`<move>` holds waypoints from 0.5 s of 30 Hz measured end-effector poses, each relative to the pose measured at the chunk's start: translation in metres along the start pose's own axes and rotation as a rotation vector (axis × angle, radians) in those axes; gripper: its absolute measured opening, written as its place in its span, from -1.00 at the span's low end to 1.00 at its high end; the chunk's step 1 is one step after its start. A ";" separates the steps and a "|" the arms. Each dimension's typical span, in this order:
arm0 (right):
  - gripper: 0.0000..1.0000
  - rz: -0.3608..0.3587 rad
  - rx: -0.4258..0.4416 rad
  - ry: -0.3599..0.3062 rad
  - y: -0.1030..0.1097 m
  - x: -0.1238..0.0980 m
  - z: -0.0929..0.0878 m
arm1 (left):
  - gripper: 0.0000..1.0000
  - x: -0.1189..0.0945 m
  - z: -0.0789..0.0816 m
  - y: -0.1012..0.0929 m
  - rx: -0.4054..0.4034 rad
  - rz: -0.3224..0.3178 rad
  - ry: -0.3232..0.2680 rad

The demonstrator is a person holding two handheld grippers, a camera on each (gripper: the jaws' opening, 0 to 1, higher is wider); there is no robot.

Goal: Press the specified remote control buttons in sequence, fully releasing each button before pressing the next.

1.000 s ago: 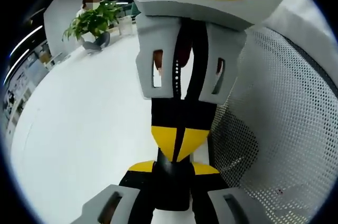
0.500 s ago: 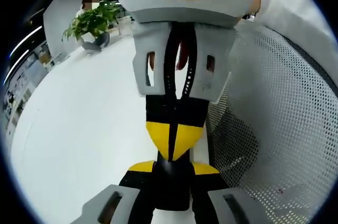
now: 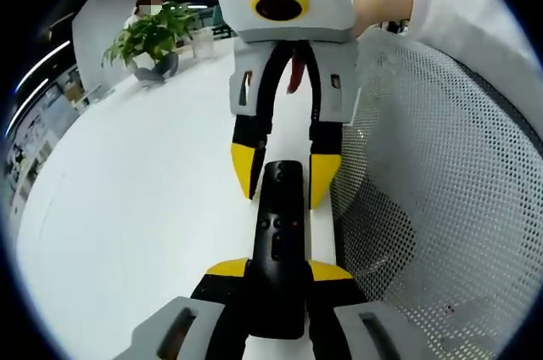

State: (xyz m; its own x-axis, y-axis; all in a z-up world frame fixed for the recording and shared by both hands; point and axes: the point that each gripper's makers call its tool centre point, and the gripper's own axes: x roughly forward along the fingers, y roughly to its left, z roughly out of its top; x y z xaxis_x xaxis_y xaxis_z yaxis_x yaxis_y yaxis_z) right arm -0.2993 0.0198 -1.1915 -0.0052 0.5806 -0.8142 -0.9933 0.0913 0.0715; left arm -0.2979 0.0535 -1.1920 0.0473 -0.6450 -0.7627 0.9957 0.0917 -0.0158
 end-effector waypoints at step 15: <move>-0.55 -0.016 -0.018 0.001 -0.002 0.005 -0.001 | -0.50 0.002 0.002 0.002 -0.101 0.093 0.003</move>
State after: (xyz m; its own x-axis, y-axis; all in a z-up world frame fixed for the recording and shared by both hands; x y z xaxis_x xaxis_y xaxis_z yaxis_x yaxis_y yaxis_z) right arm -0.2975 0.0211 -1.1964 0.0102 0.5784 -0.8157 -0.9951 0.0857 0.0483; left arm -0.2958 0.0508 -1.1924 0.1389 -0.6277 -0.7659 0.9738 0.2271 -0.0096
